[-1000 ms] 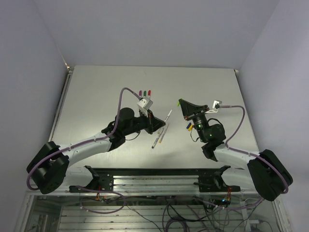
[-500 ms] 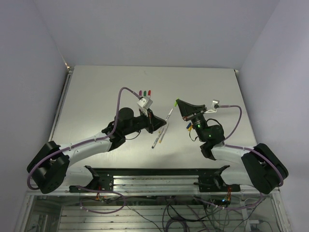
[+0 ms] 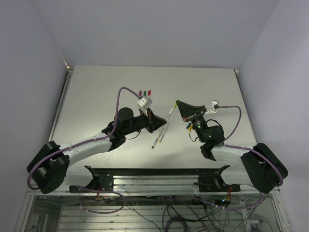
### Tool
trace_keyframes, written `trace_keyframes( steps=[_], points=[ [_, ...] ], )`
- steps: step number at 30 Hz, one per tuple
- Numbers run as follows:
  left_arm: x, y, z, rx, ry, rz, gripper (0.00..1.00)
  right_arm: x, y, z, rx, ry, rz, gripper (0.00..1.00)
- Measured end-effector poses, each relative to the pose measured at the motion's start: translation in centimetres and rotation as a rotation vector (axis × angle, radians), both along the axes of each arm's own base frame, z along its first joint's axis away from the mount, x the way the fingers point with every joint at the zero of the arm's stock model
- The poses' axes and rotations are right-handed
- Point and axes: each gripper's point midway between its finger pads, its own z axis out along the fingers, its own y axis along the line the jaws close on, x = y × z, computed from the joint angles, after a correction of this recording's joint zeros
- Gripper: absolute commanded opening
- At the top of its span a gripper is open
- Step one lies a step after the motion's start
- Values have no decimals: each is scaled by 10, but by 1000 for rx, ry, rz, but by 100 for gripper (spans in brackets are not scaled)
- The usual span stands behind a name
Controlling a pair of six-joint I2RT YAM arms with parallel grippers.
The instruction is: Insert the pens into the pen caps
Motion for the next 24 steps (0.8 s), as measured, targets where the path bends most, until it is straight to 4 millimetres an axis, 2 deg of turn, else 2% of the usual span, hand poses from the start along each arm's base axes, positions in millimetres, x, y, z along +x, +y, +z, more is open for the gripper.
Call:
trace_keyframes(
  steps=[12, 24],
  points=[
    [1, -1, 1, -9, 2, 2, 7, -1, 7, -6, -10, 13, 21, 0],
    [5, 1, 2, -39, 10, 35, 7, -11, 25, -15, -32, 30, 78, 0]
  ],
)
